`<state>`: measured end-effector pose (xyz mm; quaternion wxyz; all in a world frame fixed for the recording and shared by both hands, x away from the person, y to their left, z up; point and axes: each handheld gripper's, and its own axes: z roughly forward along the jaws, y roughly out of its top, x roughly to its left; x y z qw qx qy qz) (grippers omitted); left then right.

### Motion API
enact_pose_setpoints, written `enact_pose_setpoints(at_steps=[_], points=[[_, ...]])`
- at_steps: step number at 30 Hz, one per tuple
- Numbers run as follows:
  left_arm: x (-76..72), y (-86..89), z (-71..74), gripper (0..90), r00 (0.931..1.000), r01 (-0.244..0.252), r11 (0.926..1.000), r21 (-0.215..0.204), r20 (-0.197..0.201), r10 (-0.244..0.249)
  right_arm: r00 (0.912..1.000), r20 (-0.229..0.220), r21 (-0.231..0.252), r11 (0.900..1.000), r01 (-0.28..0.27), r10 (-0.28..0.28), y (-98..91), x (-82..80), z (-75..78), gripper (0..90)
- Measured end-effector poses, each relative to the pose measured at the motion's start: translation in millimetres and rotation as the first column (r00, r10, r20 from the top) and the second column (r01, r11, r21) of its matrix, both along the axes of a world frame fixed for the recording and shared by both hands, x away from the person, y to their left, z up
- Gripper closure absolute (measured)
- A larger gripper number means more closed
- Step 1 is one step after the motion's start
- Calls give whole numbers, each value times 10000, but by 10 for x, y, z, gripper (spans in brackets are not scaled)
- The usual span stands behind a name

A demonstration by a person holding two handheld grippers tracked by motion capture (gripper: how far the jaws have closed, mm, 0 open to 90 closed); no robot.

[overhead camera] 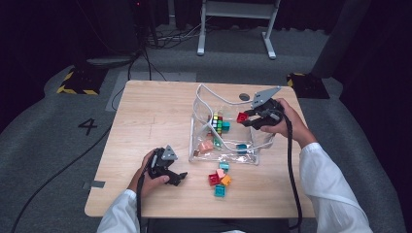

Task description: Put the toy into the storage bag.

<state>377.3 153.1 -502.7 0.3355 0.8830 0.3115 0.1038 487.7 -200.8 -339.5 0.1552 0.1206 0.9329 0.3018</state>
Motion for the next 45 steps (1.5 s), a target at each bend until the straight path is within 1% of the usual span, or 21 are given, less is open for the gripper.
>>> enact_pose_setpoints(at_steps=[3,4,5,6,9,10,11,12,13,15,17,19,21,24,28,29,31,35,37,40,45], points=[[-5,0,1,42,10000,-48,10000,5,-49,48,9992,-347,-513,9985,163,-181,-15,23,-47,589],[-7,-1,1,43,9999,-29,10000,-13,-101,29,9994,-294,-748,9971,157,-180,-33,40,-66,589],[2,3,3,43,10000,-7,10000,51,90,7,9988,-394,-854,9960,246,-281,-42,40,-74,589],[-2,-2,-1,42,10000,7,10000,-35,-64,-7,9986,-392,-1027,9942,307,-349,-66,49,-84,589],[-1,-4,-4,43,10000,56,9999,-83,-82,-57,9982,-448,-1278,9913,328,-388,-116,71,-103,589],[-2,-6,-6,42,9999,70,9999,-125,-133,-71,9979,-454,-1570,9869,375,-451,-134,70,-102,589],[5,1,0,42,10000,47,10000,0,64,-47,9980,-441,-1741,9840,367,-450,-144,72,-101,589],[-1,-5,-5,42,9999,55,9999,-103,-94,-56,9973,-517,-1836,9821,420,-523,-155,70,-108,589],[-9,1,4,42,9999,-98,9999,40,-70,98,9971,-469,-2095,9766,484,-595,-165,71,-104,589],[-8,1,4,42,10000,-83,10000,41,-46,83,9960,-453,-2421,9681,643,-774,-179,60,-106,589],[-1,-6,-6,42,9999,60,9999,-119,-98,-61,9957,-471,-2693,9609,646,-801,-179,49,-100,589],[9,1,0,42,9999,86,10000,8,120,-87,9959,-409,-2981,9524,647,-804,-173,41,-91,589],[-2,-1,-1,43,10000,12,10000,-29,-67,-12,9958,-389,-3128,9475,661,-823,-162,38,-92,588],[-1,-2,-2,42,10000,17,10000,-38,-64,-18,9966,-334,-3258,9435,606,-755,-152,29,-97,581],[-9,-1,2,43,9999,-69,10000,5,-98,70,9970,-352,-3034,9513,545,-684,-159,19,-93,558],[1,0,-1,42,10000,18,10000,-14,2,-18,9965,-349,-2970,9529,622,-759,-161,10,-89,546],[-8,-1,1,42,9999,-39,10000,-11,-105,38,9967,-241,-2851,9561,676,-777,-166,2,-82,515],[0,-2,-3,42,10000,30,10000,-54,-52,-30,9975,-259,-2341,9705,580,-658,-209,-31,-61,491],[-1,-2,-2,43,10000,16,10000,-41,-66,-16,9981,-95,-1886,9803,578,-607,-247,-48,-46,442],[-10,0,3,42,9999,-93,10000,22,-103,93,9973,-24,-1256,9894,729,-738,-303,-104,-21,371],[-2,-2,-1,42,10000,12,10000,-33,-63,-13,9952,269,-482,9943,953,-941,-401,-190,35,288]])
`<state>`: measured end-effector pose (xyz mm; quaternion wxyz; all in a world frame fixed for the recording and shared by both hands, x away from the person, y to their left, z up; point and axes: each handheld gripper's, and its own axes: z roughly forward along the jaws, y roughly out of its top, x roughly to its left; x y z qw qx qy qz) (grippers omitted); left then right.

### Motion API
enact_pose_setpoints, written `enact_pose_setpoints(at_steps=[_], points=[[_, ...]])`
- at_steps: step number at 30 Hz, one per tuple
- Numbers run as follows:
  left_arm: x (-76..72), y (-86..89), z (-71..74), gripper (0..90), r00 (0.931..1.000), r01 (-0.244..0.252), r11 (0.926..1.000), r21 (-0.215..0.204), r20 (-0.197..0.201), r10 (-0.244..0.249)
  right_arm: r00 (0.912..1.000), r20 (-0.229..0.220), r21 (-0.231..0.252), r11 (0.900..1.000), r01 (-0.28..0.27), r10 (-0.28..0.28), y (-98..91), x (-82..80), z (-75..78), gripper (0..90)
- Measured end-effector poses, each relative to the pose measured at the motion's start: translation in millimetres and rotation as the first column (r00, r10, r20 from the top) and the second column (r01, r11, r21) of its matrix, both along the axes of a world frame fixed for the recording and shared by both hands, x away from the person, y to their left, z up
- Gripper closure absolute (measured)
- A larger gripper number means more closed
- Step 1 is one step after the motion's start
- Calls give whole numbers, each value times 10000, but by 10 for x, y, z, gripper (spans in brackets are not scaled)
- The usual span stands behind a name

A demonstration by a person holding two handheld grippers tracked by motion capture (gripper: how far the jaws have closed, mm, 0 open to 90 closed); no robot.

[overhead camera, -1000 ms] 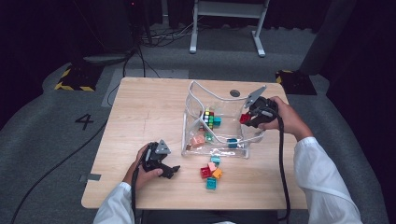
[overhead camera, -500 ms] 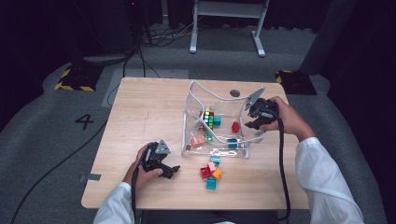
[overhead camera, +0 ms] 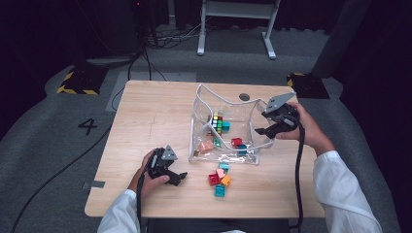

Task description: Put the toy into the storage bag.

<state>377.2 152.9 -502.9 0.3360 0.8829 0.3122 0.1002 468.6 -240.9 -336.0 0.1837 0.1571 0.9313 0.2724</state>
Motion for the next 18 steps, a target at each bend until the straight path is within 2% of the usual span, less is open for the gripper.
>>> enact_pose_setpoints(at_steps=[1,3,5,6,8,10,12,16,17,18], points=[[1,-1,-1,43,10000,20,10000,-24,1,-20,9999,-8,459,9988,156,-156,-27,-36,13,283],[-3,1,2,43,10000,-48,10000,33,21,48,9996,17,932,9953,269,-272,-73,-86,42,274],[1,1,1,42,10000,1,10000,15,47,-1,9993,295,1549,9878,162,-210,-141,-143,89,266],[-8,2,5,43,9999,-103,9999,61,-15,104,9992,332,1634,9864,179,-237,-162,-170,107,261],[-2,0,0,43,10000,-5,10000,0,-25,5,9977,602,1748,9844,195,-304,-217,-233,150,259],[-7,1,4,43,10000,-90,9999,52,-30,91,9963,764,2086,9777,234,-401,-291,-291,185,254],[-8,1,4,43,10000,-93,9999,53,-33,93,9938,908,2500,9674,395,-641,-375,-374,210,250],[1,0,0,42,10000,10,10000,-4,8,-10,9901,999,3032,9508,638,-983,-535,-476,201,250],[-1,1,1,43,10000,-21,10000,21,24,21,9892,849,3253,9417,856,-1192,-570,-510,186,250],[-8,2,4,42,9999,-101,9999,59,-38,101,9888,892,3257,9417,843,-1193,-598,-530,178,250]])
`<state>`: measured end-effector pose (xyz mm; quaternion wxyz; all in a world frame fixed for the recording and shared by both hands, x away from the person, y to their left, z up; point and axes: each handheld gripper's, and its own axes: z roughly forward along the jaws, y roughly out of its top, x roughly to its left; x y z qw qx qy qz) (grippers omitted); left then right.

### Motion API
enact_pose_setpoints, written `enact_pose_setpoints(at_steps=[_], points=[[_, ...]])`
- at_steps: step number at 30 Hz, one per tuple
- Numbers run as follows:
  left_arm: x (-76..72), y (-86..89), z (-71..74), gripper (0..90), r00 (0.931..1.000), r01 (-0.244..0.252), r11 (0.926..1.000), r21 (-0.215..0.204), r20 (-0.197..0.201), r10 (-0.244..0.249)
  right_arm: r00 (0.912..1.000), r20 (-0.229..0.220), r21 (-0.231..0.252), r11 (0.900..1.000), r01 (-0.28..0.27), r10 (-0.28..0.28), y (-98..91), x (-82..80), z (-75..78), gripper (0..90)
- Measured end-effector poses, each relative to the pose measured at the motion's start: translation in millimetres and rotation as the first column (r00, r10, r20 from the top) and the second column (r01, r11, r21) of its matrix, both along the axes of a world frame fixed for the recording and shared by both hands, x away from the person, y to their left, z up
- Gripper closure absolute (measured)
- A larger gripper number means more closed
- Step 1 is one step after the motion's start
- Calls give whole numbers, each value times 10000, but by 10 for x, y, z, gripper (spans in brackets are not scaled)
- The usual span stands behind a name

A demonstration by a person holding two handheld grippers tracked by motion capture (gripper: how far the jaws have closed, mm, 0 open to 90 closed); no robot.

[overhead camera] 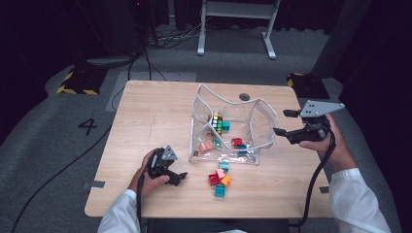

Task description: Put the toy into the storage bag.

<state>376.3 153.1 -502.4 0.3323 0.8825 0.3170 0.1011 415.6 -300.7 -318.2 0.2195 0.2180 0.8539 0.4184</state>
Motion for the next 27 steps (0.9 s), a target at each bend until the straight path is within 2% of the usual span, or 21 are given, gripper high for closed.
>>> enact_pose_setpoints(at_steps=[4,7,9,10,18,21,23,24,27], points=[[10,-5,-8,42,9999,144,9998,-123,32,-144,9997,238,210,9998,65,-70,-125,-109,-54,251],[0,0,0,42,10000,-6,10000,0,2,6,9997,177,415,9990,151,-158,-213,-176,-120,253],[13,0,-3,42,9998,114,9999,-22,141,-113,9996,184,521,9985,187,-197,-267,-228,-192,256],[4,1,0,42,10000,36,10000,4,63,-36,9997,148,581,9982,167,-176,-281,-242,-225,258],[-1,0,0,43,10000,-8,10000,-3,-2,8,9991,-435,557,9984,4,20,-323,-391,-662,277],[-1,0,0,42,10000,-8,10000,0,2,8,9986,-533,497,9988,-14,41,-295,-453,-820,288],[8,0,-2,42,9999,75,10000,-25,78,-74,9966,-792,730,9972,-178,236,-272,-486,-925,297],[0,0,0,43,10000,18,10000,-6,2,-18,9965,-813,705,9974,-158,216,-256,-510,-980,301],[10,1,-2,42,9999,100,9999,-9,115,-99,9940,-1044,747,9969,-257,335,-197,-555,-1150,309]])
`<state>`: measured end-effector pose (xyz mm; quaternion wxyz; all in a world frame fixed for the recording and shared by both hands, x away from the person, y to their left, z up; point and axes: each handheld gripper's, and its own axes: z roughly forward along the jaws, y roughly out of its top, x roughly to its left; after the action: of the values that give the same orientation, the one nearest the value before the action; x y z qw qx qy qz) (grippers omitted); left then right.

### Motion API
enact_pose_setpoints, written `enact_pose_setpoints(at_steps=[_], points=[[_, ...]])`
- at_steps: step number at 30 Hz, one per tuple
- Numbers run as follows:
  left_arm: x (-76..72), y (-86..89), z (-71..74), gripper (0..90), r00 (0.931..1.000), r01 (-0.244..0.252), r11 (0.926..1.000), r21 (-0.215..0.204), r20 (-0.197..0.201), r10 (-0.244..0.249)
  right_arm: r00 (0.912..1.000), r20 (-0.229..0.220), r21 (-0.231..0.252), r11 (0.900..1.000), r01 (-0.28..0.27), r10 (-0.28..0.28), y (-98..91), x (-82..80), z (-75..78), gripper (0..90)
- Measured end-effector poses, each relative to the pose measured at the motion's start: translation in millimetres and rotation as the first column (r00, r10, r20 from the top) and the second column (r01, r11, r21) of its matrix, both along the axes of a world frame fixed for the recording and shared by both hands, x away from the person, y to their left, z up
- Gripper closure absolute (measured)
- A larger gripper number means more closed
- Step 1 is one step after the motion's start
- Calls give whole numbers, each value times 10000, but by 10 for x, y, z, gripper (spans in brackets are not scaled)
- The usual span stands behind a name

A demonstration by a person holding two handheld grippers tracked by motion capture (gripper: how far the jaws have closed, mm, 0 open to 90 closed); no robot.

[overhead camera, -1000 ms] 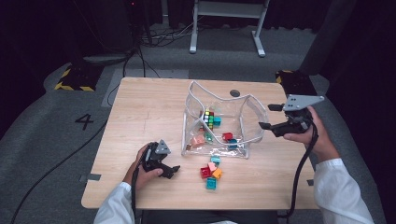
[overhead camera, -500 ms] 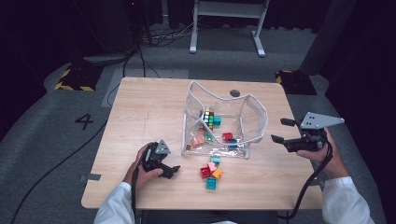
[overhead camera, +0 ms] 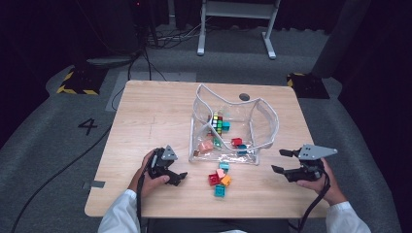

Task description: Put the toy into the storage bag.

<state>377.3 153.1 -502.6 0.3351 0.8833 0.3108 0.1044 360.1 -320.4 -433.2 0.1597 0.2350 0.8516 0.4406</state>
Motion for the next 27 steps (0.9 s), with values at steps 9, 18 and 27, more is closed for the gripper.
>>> enact_pose_setpoints(at_steps=[9,18,27], points=[[-3,-1,-1,43,10000,-18,10000,-16,-51,18,9954,-552,-199,9967,-790,778,362,-100,-337,325],[-2,-2,-2,42,10000,-3,10000,-34,-58,3,9665,-1132,-334,9713,-2355,2304,828,-297,-546,343],[-9,-1,1,42,9999,-85,10000,-1,-114,85,9358,-1659,-306,9468,-3203,3112,1214,-437,-606,363]])
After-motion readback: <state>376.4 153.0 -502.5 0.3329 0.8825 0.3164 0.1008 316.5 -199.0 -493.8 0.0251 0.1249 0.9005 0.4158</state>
